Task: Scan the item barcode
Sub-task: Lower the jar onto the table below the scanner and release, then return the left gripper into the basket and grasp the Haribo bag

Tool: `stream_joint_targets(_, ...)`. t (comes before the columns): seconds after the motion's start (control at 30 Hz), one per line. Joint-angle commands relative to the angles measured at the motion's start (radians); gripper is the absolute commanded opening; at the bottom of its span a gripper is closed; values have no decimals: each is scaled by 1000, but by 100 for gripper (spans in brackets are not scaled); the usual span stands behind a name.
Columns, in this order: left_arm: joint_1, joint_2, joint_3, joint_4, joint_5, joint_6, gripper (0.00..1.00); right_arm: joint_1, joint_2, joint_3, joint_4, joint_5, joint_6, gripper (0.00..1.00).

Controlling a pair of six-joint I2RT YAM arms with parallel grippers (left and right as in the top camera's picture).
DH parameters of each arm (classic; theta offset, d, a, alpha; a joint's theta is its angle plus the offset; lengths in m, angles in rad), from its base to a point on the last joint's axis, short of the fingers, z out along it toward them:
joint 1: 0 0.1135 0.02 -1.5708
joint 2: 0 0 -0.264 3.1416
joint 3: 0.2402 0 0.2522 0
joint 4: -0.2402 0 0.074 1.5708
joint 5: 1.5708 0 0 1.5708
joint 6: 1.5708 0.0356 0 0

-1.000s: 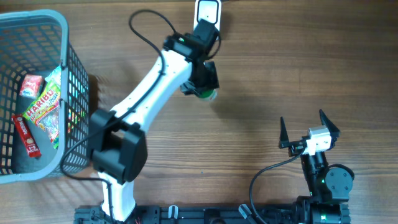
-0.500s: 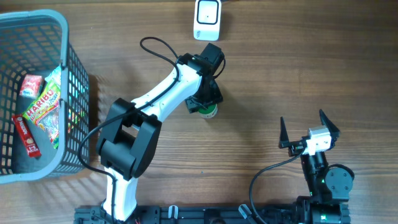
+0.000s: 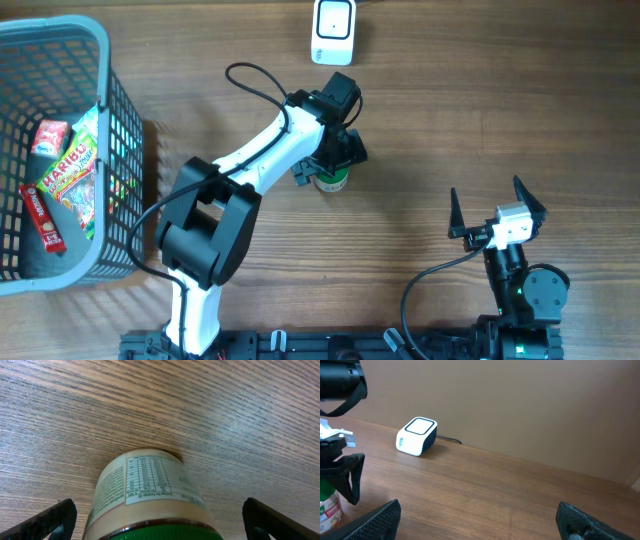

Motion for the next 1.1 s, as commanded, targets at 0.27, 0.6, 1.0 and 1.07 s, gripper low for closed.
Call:
stream_joint_targets(0.27, 93, -251, 742, -577, -380, 171, 100, 4, -9, -1, 3, 2, -5, 100)
stream_joint_targets(0.6, 580, -491, 872, -775, -457, 100, 100, 4, -9, -1, 3, 3, -6, 100)
stream_joint_targets(1.0, 813, -478, 630, -699, -404, 198, 100, 4, -9, -1, 3, 3, -5, 100)
stream_joint_targets(1.07, 813, -478, 530, -641, -404, 198, 100, 4, -9, -1, 3, 3, -5, 100)
